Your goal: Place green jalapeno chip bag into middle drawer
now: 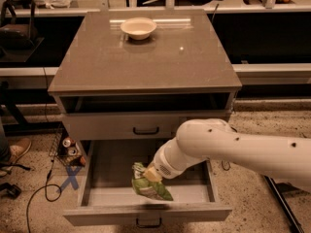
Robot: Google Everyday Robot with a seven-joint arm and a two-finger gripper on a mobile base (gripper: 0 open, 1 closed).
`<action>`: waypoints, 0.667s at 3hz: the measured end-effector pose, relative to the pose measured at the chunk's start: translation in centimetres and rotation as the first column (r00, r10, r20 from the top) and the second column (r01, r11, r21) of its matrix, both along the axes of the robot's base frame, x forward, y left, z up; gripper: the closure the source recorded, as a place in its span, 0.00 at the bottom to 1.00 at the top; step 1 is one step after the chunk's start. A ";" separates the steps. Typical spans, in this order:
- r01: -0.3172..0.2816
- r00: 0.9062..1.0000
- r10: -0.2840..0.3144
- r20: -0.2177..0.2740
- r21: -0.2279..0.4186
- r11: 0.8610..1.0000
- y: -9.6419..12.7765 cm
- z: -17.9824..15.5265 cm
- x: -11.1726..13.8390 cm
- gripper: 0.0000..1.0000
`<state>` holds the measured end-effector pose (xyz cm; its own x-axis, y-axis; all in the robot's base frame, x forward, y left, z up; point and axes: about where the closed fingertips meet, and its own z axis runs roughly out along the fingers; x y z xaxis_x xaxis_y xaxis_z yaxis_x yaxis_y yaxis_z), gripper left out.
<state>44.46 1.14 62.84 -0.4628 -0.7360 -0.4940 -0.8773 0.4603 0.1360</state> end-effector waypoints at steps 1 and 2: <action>0.032 0.999 -0.030 -0.042 0.050 0.998 2.6 -1.9 0.3 0.39; 0.044 0.997 -0.038 -0.064 0.088 0.995 4.7 -2.9 0.7 0.16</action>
Offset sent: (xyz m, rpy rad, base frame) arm 0.0147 0.0715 -0.0406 0.1410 0.0854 -0.0561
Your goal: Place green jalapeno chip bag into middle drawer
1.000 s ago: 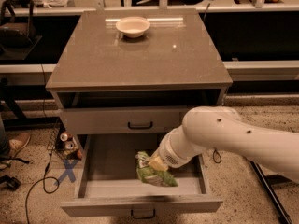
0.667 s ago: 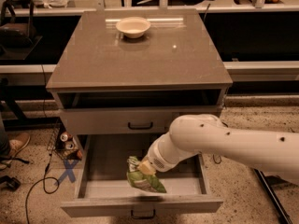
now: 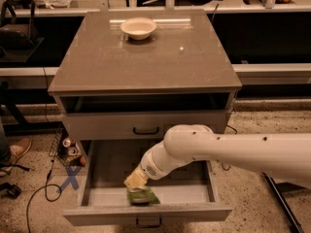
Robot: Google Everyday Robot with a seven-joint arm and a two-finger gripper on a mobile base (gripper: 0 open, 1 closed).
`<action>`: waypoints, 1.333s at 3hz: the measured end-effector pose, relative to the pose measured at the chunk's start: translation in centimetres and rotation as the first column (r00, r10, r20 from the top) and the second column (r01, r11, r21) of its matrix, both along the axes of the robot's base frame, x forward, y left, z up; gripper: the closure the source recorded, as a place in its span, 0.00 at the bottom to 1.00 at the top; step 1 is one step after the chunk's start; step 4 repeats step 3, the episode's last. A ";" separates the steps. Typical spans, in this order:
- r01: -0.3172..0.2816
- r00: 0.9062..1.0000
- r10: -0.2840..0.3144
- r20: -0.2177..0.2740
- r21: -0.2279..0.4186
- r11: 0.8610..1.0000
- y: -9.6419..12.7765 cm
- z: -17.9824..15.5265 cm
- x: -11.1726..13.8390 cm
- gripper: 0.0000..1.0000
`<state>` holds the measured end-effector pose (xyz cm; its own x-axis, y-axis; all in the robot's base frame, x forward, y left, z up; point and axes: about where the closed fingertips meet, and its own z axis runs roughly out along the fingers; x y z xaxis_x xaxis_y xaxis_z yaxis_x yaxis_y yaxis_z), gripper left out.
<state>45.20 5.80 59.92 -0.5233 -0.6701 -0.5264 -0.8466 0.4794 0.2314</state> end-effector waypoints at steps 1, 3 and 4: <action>0.001 1.000 -0.001 -0.010 0.022 1.000 1.2 -0.6 0.4 0.00; 0.029 0.998 -0.026 -0.050 0.064 0.998 -1.6 -1.6 -0.1 0.00; 0.029 0.998 -0.026 -0.050 0.064 0.998 -1.6 -1.6 -0.1 0.00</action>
Offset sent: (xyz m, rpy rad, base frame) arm 0.0033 -0.0024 -0.0100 0.0476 0.0234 0.0032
